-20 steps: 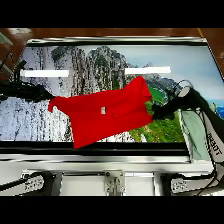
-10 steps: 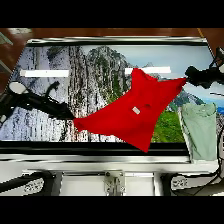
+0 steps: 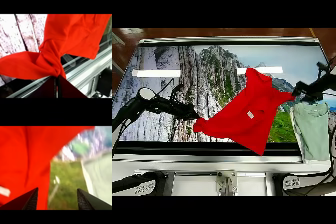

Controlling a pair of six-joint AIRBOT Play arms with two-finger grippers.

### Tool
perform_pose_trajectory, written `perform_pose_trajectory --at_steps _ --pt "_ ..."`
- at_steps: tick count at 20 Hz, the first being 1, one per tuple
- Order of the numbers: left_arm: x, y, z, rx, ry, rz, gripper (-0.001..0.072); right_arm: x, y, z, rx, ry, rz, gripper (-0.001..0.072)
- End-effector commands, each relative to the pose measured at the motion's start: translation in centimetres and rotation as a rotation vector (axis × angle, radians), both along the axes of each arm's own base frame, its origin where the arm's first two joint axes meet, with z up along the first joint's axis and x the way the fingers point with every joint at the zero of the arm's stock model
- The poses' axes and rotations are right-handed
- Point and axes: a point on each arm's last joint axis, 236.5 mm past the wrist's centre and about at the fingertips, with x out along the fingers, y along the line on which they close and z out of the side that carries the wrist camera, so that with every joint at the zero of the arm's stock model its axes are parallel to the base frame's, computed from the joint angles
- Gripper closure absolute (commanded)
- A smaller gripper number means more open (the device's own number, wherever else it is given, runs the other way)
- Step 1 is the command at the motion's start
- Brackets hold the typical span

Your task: Fold the shirts.

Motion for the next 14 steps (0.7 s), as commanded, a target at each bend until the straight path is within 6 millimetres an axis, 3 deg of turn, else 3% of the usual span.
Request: perform_pose_trajectory --at_steps 1,4,5,6,8,11,14 --pt "0.4 -0.1 0.0 -0.006 -0.025 0.0 0.067 -8.5 3.4 -3.3 0.095 0.254 0.049 0.013" --pt "0.4 -0.1 0.0 -0.005 -0.042 -0.017 0.067 -15.1 6.9 -6.8 0.168 0.3 0.033 0.0104" --pt "0.4 -0.1 0.0 -0.005 -0.044 -0.019 0.067 -17.7 7.2 -7.8 0.156 0.334 0.035 0.0042" --pt "0.4 -0.1 0.0 -0.005 -0.044 -0.019 0.067 -19.7 7.6 -8.6 0.154 0.362 0.012 0.0042" --pt "0.4 -0.1 0.0 -0.004 -0.056 -0.031 0.067 -22.6 10.7 -9.8 0.242 0.389 -0.022 0.0042" --pt "0.3 -0.1 0.0 -0.004 -0.058 -0.036 0.067 -24.4 14.3 -11.8 0.323 0.398 -0.043 0.0043" --pt "0.3 -0.1 0.0 -0.004 -0.058 -0.037 0.067 -22.8 17.8 -12.3 0.377 0.322 -0.048 0.0043"
